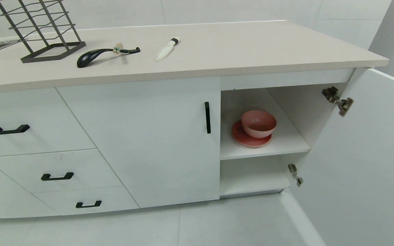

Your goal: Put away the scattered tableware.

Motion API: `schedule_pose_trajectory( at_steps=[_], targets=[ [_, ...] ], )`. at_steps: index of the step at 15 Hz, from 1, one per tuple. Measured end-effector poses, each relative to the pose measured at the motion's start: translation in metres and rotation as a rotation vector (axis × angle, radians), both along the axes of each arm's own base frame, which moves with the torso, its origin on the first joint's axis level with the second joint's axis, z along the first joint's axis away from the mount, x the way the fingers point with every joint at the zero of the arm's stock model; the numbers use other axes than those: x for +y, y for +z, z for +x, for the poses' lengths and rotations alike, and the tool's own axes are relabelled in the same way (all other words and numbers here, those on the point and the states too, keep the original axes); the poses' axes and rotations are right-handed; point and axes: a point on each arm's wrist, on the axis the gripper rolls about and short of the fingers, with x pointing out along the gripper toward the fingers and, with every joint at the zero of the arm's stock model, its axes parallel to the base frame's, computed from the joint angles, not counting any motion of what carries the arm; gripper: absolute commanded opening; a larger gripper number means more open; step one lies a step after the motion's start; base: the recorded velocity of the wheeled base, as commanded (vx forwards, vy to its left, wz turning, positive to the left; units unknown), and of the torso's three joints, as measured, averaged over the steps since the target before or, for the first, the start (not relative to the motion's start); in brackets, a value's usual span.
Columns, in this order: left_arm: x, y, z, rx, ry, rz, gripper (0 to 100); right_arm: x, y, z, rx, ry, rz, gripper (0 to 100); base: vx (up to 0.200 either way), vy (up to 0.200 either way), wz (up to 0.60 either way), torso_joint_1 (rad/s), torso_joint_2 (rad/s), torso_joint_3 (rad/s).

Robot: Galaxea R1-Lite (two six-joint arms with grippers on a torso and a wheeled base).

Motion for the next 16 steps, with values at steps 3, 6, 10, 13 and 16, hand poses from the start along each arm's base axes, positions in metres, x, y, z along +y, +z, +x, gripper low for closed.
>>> schedule_pose_trajectory(
  at_steps=[3,6,10,13,16],
  targets=[
    [0.0001,0.0000,0.0000,0.001,0.004,-0.001,100,0.0000,0.0000,0.0000,0.000,0.000,0.000,100,0.000,-0.200,0.00,0.002,0.00,0.004],
    [0.0000,0.0000,0.0000,0.001,0.002,-0.005,100,0.0000,0.0000,0.0000,0.000,-0.001,0.001,100,-0.067,-0.133,0.00,-0.002,-0.01,0.004],
    [0.0001,-0.0001,0.0000,0.003,0.002,-0.025,100,0.0000,0.0000,0.0000,0.001,0.000,0.000,100,-0.150,-0.050,0.00,0.005,0.01,0.002],
    [0.0001,0.0000,0.0000,0.003,0.003,-0.020,100,0.0000,0.0000,0.0000,0.001,-0.001,0.000,100,0.000,-0.200,0.00,0.004,0.00,0.002],
    [0.0001,-0.0001,0.0000,0.003,0.003,-0.018,100,0.0000,0.0000,0.0000,0.001,-0.004,0.000,100,0.000,-0.200,0.00,-0.001,0.01,0.005]
  ],
)
